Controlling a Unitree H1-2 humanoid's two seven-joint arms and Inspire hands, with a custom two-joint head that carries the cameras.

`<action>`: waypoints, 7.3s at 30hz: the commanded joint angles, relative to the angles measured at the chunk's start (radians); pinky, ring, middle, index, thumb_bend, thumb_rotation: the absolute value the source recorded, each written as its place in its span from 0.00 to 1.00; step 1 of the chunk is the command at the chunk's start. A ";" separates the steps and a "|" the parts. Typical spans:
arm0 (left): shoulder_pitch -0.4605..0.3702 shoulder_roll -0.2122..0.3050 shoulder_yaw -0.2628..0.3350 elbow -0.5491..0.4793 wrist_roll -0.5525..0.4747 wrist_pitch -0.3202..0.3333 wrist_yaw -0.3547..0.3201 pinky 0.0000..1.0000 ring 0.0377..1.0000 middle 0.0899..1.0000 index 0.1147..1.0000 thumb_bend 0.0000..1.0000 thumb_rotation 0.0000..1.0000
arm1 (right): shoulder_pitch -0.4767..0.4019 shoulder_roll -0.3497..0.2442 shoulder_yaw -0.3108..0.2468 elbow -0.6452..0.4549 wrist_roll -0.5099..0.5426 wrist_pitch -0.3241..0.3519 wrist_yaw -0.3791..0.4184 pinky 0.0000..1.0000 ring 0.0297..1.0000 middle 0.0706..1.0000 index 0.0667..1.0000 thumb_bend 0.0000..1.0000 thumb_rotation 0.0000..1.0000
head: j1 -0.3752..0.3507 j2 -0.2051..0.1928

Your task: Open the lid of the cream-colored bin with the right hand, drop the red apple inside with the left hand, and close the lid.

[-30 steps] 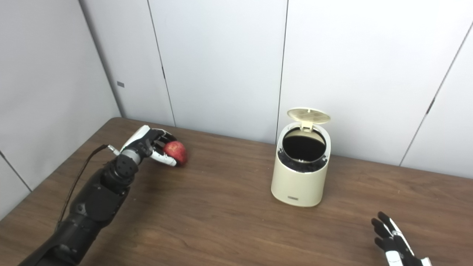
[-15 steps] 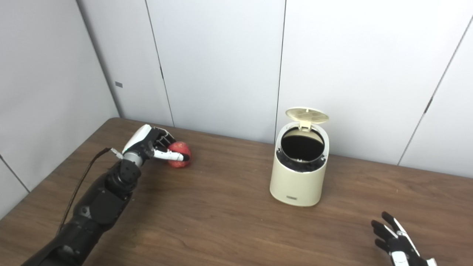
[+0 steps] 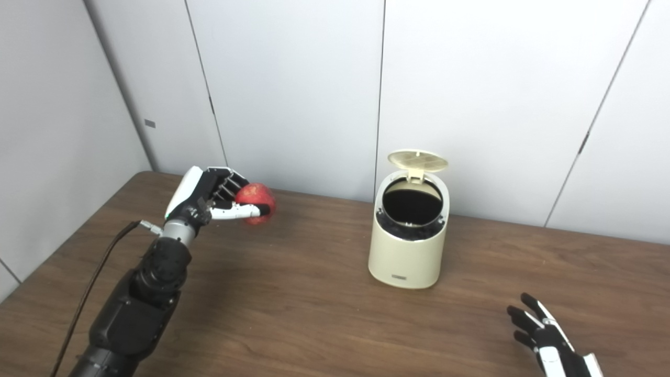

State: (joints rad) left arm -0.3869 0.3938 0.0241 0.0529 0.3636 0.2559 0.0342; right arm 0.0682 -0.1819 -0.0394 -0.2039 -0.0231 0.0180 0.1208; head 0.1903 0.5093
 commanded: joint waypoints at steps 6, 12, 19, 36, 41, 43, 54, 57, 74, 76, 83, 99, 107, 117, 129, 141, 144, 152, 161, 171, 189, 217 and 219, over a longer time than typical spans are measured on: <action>-0.031 -0.040 0.012 -0.181 0.009 -0.047 0.028 0.42 0.45 0.44 0.39 0.48 0.00 | -0.023 0.018 0.013 -0.019 -0.003 -0.045 -0.011 0.82 0.86 0.83 0.90 0.42 1.00 | -0.052 0.001; -0.037 -0.093 0.006 -0.278 0.023 -0.022 0.022 0.38 0.45 0.46 0.40 0.48 0.00 | -0.025 0.049 0.023 -0.020 -0.020 -0.025 -0.027 0.85 0.87 0.83 0.91 0.42 1.00 | -0.098 0.001; -0.047 -0.130 -0.022 -0.331 0.041 -0.044 0.010 0.35 0.44 0.49 0.41 0.47 0.00 | -0.021 0.079 0.031 -0.013 -0.059 -0.014 -0.050 0.85 0.87 0.84 0.91 0.46 1.00 | -0.139 0.000; -0.107 -0.225 -0.130 -0.283 0.144 -0.128 0.025 0.36 0.43 0.49 0.42 0.48 0.00 | -0.017 0.143 0.072 -0.012 -0.096 -0.036 -0.091 0.80 0.84 0.82 0.87 0.45 1.00 | -0.219 -0.001; -0.127 -0.262 -0.139 -0.235 0.161 -0.154 0.040 0.36 0.44 0.49 0.41 0.48 0.00 | -0.012 0.144 0.081 -0.015 -0.126 -0.035 -0.106 0.79 0.83 0.81 0.87 0.46 1.00 | -0.225 -0.002; -0.135 -0.274 -0.142 -0.218 0.165 -0.159 0.043 0.36 0.44 0.49 0.41 0.47 0.00 | -0.011 0.147 0.082 -0.017 -0.128 -0.030 -0.110 0.79 0.83 0.81 0.87 0.46 1.00 | -0.227 -0.003; -0.162 -0.305 -0.162 -0.116 0.167 -0.228 0.072 0.37 0.43 0.48 0.43 0.48 0.00 | -0.017 0.154 0.092 -0.018 -0.136 -0.037 -0.128 0.79 0.83 0.81 0.87 0.45 1.00 | -0.240 -0.003; -0.171 -0.309 -0.164 -0.090 0.174 -0.240 0.081 0.36 0.42 0.48 0.43 0.48 0.00 | -0.017 0.155 0.095 -0.019 -0.143 -0.039 -0.133 0.79 0.83 0.81 0.87 0.45 1.00 | -0.242 -0.002; -0.205 -0.349 -0.186 0.033 0.183 -0.276 0.121 0.35 0.41 0.50 0.42 0.47 0.00 | -0.020 0.163 0.109 -0.022 -0.170 -0.027 -0.148 0.78 0.83 0.81 0.87 0.45 1.00 | -0.252 0.000; -0.210 -0.350 -0.188 0.049 0.184 -0.284 0.128 0.35 0.41 0.51 0.42 0.47 0.00 | -0.021 0.164 0.109 -0.021 -0.173 -0.028 -0.149 0.78 0.83 0.81 0.87 0.45 1.00 | -0.253 0.000; -0.228 -0.354 -0.197 0.089 0.191 -0.289 0.145 0.36 0.42 0.50 0.42 0.47 0.00 | -0.023 0.171 0.112 -0.021 -0.179 -0.023 -0.151 0.77 0.82 0.80 0.87 0.45 1.00 | -0.256 -0.001; -0.260 -0.339 -0.217 0.177 0.229 -0.308 0.194 0.35 0.41 0.52 0.42 0.47 0.00 | -0.030 0.181 0.130 -0.012 -0.211 -0.010 -0.164 0.79 0.82 0.80 0.87 0.49 1.00 | -0.256 -0.013; -0.274 -0.332 -0.229 0.219 0.255 -0.317 0.235 0.36 0.40 0.53 0.42 0.47 0.00 | -0.030 0.194 0.151 -0.027 -0.259 0.025 -0.172 0.90 0.82 0.75 0.84 0.49 1.00 | -0.260 -0.016; -0.283 -0.341 -0.254 0.251 0.292 -0.326 0.280 0.36 0.40 0.54 0.42 0.47 0.00 | -0.031 0.192 0.154 -0.029 -0.253 0.022 -0.163 0.83 0.76 0.72 0.82 0.46 1.00 | -0.264 -0.009; -0.280 -0.349 -0.270 0.244 0.318 -0.302 0.273 0.37 0.46 0.49 0.42 0.48 0.00 | -0.038 0.188 0.157 -0.017 -0.243 0.002 -0.164 0.78 0.73 0.68 0.78 0.43 1.00 | -0.264 -0.013; -0.280 -0.343 -0.287 0.222 0.352 -0.240 0.255 0.42 0.51 0.71 0.61 0.68 0.00 | -0.042 0.183 0.161 -0.019 -0.233 0.005 -0.158 0.74 0.73 0.67 0.75 0.44 1.00 | -0.261 -0.012; -0.279 -0.340 -0.292 0.216 0.369 -0.221 0.254 0.47 0.58 0.74 0.63 0.89 0.00 | -0.042 0.184 0.161 -0.022 -0.236 0.014 -0.158 0.75 0.73 0.67 0.75 0.45 1.00 | -0.261 -0.012; -0.277 -0.343 -0.292 0.200 0.381 -0.187 0.254 0.51 0.64 0.76 0.66 0.93 0.00 | -0.045 0.183 0.163 -0.023 -0.244 0.021 -0.159 0.77 0.73 0.66 0.74 0.45 1.00 | -0.255 -0.008; -0.280 -0.335 -0.287 0.196 0.374 -0.206 0.261 0.46 0.55 0.70 0.65 0.92 0.00 | -0.046 0.181 0.156 -0.020 -0.218 0.014 -0.151 0.76 0.72 0.66 0.73 0.41 1.00 | -0.253 -0.007; -0.253 -0.352 -0.249 0.186 0.307 -0.296 0.310 0.33 0.39 0.49 0.44 0.47 0.00 | -0.043 0.178 0.153 -0.029 -0.212 0.029 -0.153 0.73 0.71 0.65 0.72 0.42 1.00 | -0.248 -0.002; -0.181 -0.340 -0.093 0.013 0.076 -0.366 0.270 0.35 0.43 0.48 0.41 0.48 0.00 | -0.061 0.159 0.134 -0.072 -0.173 0.053 -0.141 0.79 0.75 0.70 0.73 0.39 0.99 | -0.257 0.008; 0.305 -0.335 -0.011 -0.279 -0.255 -0.150 -0.022 0.81 0.85 0.88 0.91 0.53 0.71 | -0.543 0.006 0.110 0.003 -0.299 0.168 -0.087 0.70 0.80 0.81 0.78 0.51 0.82 | -0.256 0.042; 0.328 -0.341 -0.013 -0.262 -0.254 -0.176 -0.016 0.86 0.89 0.91 0.94 0.52 0.76 | -0.578 0.001 0.109 0.020 -0.281 0.168 -0.072 0.70 0.77 0.80 0.79 0.50 0.82 | -0.259 0.042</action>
State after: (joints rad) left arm -0.0441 0.0481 0.0099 -0.2021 0.1123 0.1350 0.0148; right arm -0.4507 -0.1728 0.0688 -0.1741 -0.3063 0.1950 0.0402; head -0.0690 0.5507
